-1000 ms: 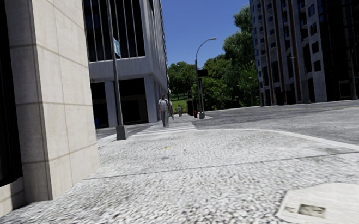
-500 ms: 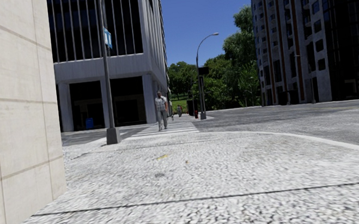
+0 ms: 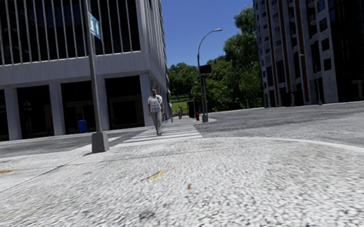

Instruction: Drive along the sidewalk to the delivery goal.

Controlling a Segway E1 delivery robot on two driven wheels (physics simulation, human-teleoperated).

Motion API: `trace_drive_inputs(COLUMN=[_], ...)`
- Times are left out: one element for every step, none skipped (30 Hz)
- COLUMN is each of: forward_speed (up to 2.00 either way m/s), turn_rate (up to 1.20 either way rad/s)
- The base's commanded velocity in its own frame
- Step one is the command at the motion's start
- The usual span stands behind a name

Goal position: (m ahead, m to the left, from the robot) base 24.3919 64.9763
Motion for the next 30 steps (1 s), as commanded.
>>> trace_drive_inputs(forward_speed=[2.00,2.00,2.00,2.00,2.00,2.00,2.00,2.00,2.00,2.00,2.00,2.00,2.00,2.00,2.00,2.00,2.00,2.00,2.00,2.00,2.00,2.00,2.00,2.00,2.00,2.00,2.00,2.00,2.00,2.00], turn_rate=[-0.30,-0.31,-0.31,-0.31,-0.31,-0.31,-0.31,-0.31,-0.31,-0.31,-0.31,-0.31,-0.31,-0.31,-0.31,-0.31,-0.31,-0.31,-0.31,-0.31,-0.31,-0.31,-0.29,0.00,0.00,0.00,0.00,0.00,0.00,0.00])
